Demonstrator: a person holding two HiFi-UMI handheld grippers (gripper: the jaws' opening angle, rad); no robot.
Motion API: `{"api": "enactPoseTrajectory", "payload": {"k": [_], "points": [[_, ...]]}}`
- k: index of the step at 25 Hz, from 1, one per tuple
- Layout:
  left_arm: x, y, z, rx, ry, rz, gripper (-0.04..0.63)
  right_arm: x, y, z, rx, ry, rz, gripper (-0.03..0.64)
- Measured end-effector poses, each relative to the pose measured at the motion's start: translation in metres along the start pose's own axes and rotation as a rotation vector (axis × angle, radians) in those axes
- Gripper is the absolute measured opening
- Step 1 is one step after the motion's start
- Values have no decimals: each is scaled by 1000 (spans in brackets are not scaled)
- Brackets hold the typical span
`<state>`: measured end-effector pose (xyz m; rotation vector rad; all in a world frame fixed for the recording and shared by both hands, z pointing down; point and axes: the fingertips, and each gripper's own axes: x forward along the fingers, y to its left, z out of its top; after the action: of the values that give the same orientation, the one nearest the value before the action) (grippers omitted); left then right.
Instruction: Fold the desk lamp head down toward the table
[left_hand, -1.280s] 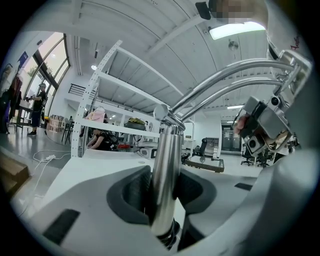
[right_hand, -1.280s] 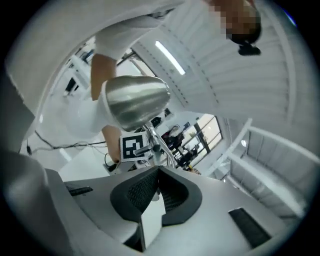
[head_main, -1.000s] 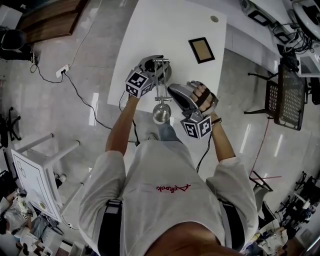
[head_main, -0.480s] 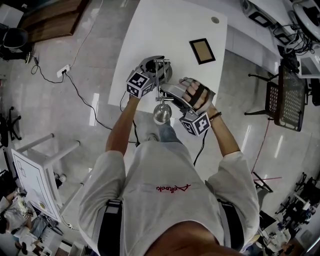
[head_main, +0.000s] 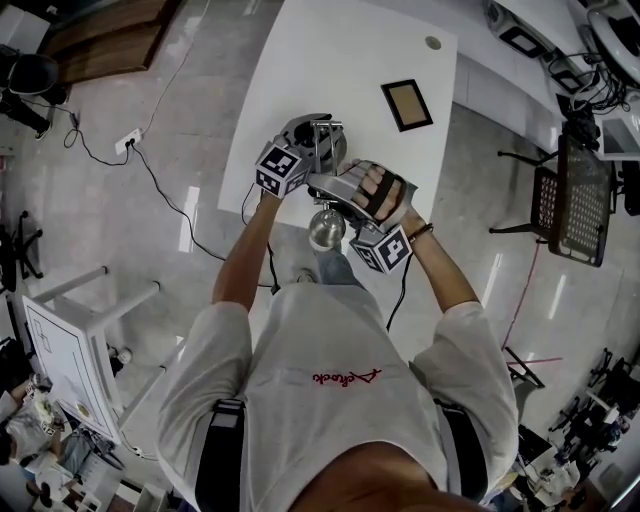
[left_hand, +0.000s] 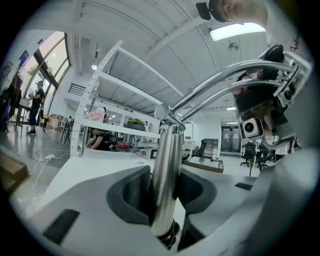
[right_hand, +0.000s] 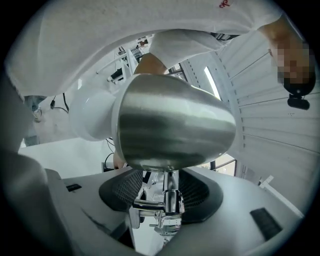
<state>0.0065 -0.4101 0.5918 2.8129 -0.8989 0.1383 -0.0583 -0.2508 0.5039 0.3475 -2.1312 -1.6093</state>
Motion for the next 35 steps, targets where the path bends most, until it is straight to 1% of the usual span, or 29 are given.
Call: {"api": "enactPoseTrajectory", "payload": {"k": [5,8,13,14,21,31,35], "points": [[0,1,-1,2,0,-3,153,1,-1,2,48,-17,-22,204],[0,0,-1,1,1,-3,154,0,7,3,63,-22,-21,204],[1,0,0,2,2,-8,154,0,15,3,73,-17,-41,206],[1,0,0,1,1,-7,153,1,16,3,71,-21,-43,215],[0,-1,-2,-3,2,-7,155,1,32,5,95,-20,-25,215],[1,-1,-3,-6,2,-12,155,3,38,3,85,-10,-38,222],[-3,-1,-1,-12,-3,-22,161,5,37,2,114,13,-12,259]]}}
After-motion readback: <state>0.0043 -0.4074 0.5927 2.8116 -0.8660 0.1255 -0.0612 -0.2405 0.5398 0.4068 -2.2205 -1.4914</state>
